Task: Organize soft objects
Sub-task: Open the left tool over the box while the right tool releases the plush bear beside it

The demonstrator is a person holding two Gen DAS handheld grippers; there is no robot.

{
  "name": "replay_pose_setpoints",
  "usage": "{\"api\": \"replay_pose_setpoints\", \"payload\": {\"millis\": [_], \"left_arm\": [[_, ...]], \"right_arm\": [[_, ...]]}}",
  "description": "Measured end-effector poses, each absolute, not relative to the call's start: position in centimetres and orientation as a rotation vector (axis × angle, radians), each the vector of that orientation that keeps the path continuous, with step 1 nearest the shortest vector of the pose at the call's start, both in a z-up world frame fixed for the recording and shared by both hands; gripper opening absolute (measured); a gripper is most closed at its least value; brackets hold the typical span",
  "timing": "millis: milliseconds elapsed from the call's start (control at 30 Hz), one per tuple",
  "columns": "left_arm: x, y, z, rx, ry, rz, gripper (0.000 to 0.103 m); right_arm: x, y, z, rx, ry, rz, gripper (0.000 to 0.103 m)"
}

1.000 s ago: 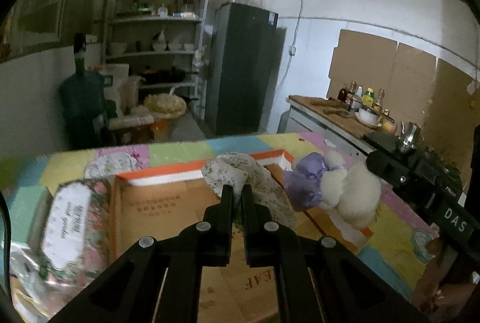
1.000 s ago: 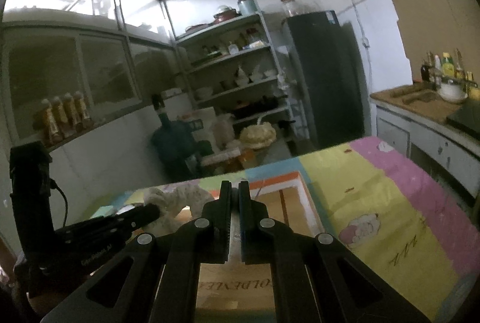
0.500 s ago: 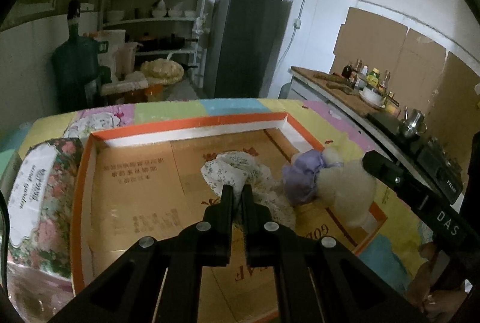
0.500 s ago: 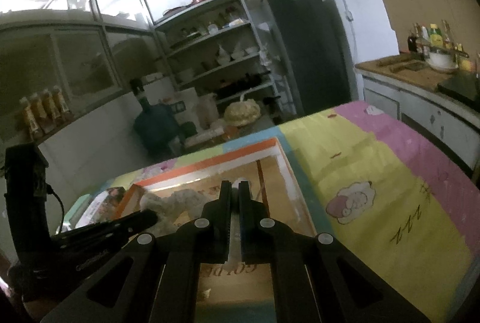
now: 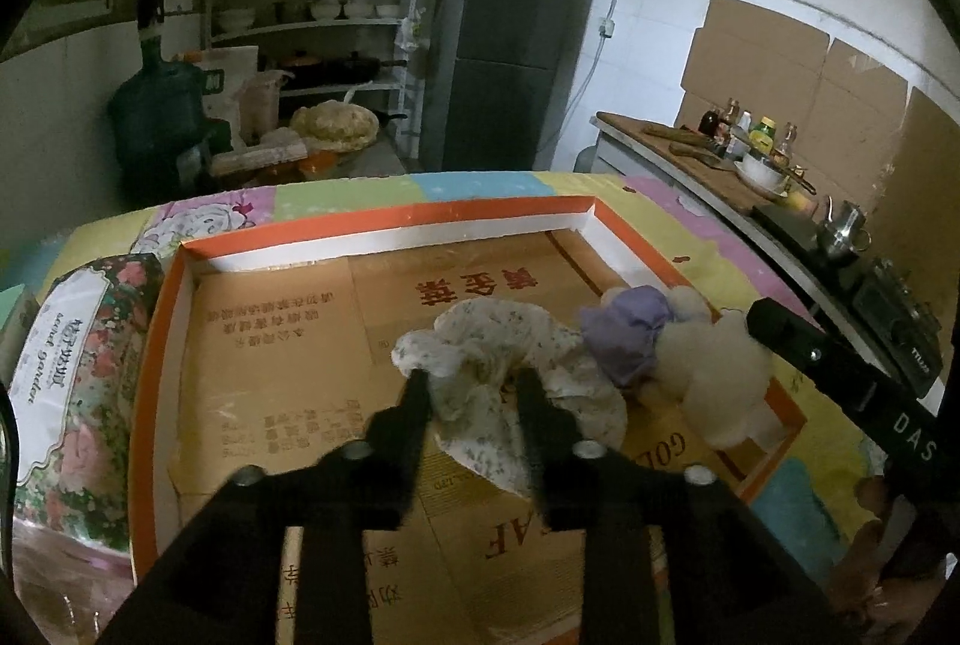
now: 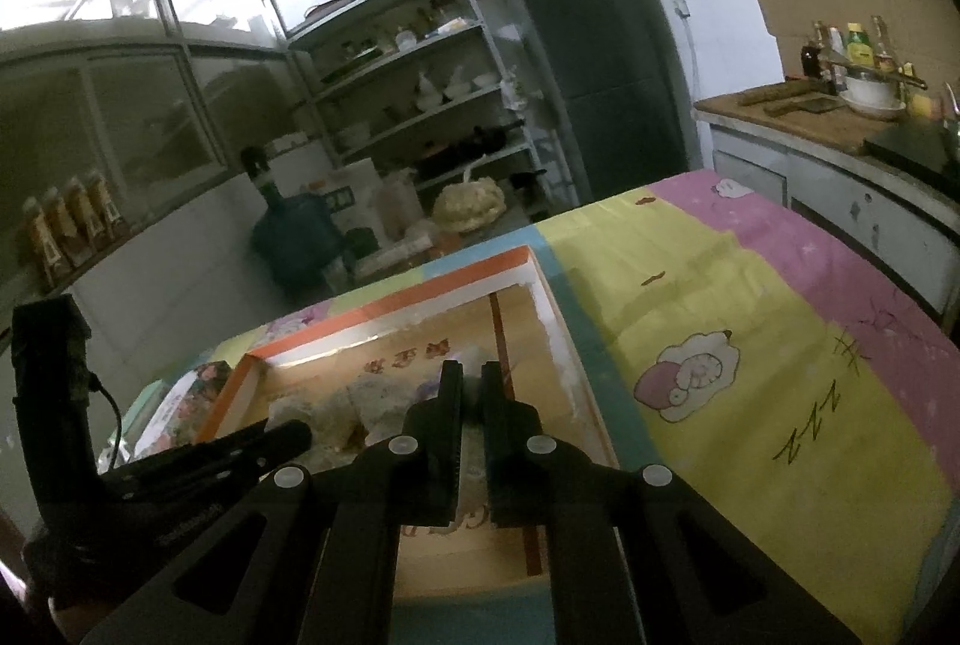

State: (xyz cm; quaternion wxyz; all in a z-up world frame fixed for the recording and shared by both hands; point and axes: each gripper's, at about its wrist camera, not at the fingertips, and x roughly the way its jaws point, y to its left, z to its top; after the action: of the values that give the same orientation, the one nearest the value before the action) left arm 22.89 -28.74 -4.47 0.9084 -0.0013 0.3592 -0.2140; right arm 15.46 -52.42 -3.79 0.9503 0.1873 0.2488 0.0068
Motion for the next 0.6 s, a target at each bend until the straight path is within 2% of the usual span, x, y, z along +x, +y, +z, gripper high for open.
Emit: {"api": "replay_pose_setpoints", "payload": {"millis": [100,233,333,467,600], "left_arm": [[22.9,-28.7,-4.4,0.006,0.739,-0.437,0.044],[22.9,-28.5,-4.2,0.011,0.738,-0.432,0.058],[22.9,-28.3,-4.0,0.013,0.734,-0.430,0.062],[22.7,-28.1,-3.6,0.013,0.721,-0.432,0.069],[22.2,-27.7,-3.0,0.016,0.693,-0.432,0.073]], "right_arm": [[15.6,-52.3,-3.8,0.375,0.513,0.015,0.012],[15.6,-52.2,-3.7,0.366,0.516,-0.002,0.029],[15.5,-52.2,-3.8,0.366,0.518,-0.013,0.034],[15.3,-52.1,-3.8,0.357,0.518,-0.029,0.047],[14.9,-51.9,-3.5,0.346,0.507,-0.041,0.052]]}}
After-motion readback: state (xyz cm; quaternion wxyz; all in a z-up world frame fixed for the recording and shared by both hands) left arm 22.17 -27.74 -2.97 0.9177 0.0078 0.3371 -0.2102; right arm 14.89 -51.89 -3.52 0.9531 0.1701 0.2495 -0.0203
